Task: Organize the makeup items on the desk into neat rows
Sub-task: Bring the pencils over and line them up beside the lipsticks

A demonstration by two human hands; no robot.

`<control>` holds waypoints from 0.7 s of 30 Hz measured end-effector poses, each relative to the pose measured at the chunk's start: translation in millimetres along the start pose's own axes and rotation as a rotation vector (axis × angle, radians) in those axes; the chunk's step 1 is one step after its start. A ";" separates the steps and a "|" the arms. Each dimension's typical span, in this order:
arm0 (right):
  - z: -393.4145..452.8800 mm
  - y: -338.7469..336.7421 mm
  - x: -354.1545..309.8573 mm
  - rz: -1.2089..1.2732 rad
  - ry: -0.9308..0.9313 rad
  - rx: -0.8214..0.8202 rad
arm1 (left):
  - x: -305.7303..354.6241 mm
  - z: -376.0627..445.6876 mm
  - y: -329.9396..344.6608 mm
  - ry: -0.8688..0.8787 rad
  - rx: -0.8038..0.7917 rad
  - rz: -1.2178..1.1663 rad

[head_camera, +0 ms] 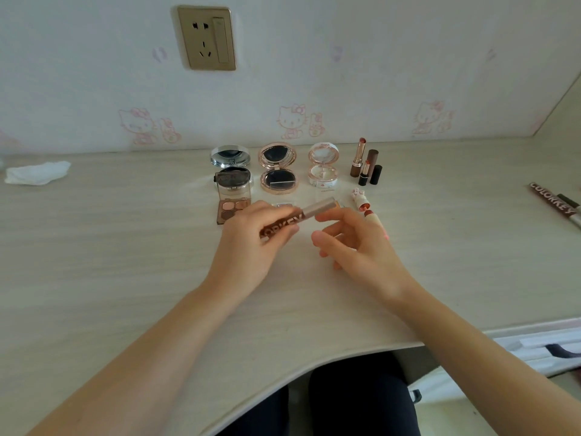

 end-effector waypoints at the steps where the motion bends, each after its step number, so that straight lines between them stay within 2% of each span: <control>1: -0.3 -2.9 -1.3 0.016 -0.008 -0.002 | 0.4 -0.8 1.2 0.050 -0.024 0.049; 3: -1.6 -6.7 -3.2 0.046 -0.018 0.000 | 1.0 -3.0 5.2 0.116 -0.075 0.120; 7: -2.0 -8.5 8.3 -0.135 0.001 0.030 | 5.7 -8.3 12.8 0.198 -0.109 0.207; 11: -4.2 -10.7 11.6 -0.121 -0.020 0.049 | 4.0 -10.5 7.6 0.166 -0.040 0.135; 21: -7.2 -11.9 6.8 -0.095 -0.079 0.034 | 2.2 -10.1 11.6 0.114 -0.115 0.032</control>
Point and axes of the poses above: each hand's wrist, its own z-axis towards the middle knuckle, its own y-axis out of the palm, x = y × z, the point moved 6 cm from there along z, towards the middle knuckle, and after that the axes turned 6 degrees about -x, right-handed, at the moved point
